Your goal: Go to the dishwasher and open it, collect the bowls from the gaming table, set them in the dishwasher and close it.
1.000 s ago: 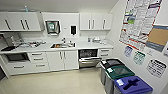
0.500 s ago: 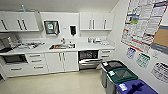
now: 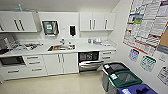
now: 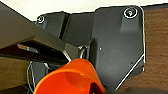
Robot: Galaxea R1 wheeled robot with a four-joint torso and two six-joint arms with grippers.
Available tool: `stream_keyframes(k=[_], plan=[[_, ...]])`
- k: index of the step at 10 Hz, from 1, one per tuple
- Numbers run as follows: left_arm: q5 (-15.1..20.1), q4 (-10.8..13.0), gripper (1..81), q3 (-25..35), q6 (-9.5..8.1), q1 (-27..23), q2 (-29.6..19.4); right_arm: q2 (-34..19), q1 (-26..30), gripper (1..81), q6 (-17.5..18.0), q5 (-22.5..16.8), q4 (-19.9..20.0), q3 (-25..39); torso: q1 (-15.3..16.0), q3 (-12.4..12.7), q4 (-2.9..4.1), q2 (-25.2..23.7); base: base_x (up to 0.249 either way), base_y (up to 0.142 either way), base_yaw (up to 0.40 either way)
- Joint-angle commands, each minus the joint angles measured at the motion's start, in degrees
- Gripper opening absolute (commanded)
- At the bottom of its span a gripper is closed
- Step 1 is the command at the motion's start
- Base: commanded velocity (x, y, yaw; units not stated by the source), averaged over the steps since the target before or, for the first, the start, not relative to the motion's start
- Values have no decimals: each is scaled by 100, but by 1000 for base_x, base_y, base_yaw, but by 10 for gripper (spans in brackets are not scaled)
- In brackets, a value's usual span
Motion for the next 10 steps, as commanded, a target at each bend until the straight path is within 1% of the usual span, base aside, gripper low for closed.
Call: stream_keyframes(k=[1, 5, 10], plan=[[193, -20, 10, -31, 8, -229, -41, -26, 143, 10, -22, -282, -94, 10, 0, 2, 0, 0, 140, 0, 0], [193, -28, 10, -31, 8, -221, -41, -26, 134, 10, -22, -282, -112, 10, -6, 2, 0, -2, 140, 0, 0], [193, -55, 10, -40, 8, -220, -32, -17, 143, 10, -22, -282, -120, -8, -6, 2, 0, -2, 166, 0, 0]])
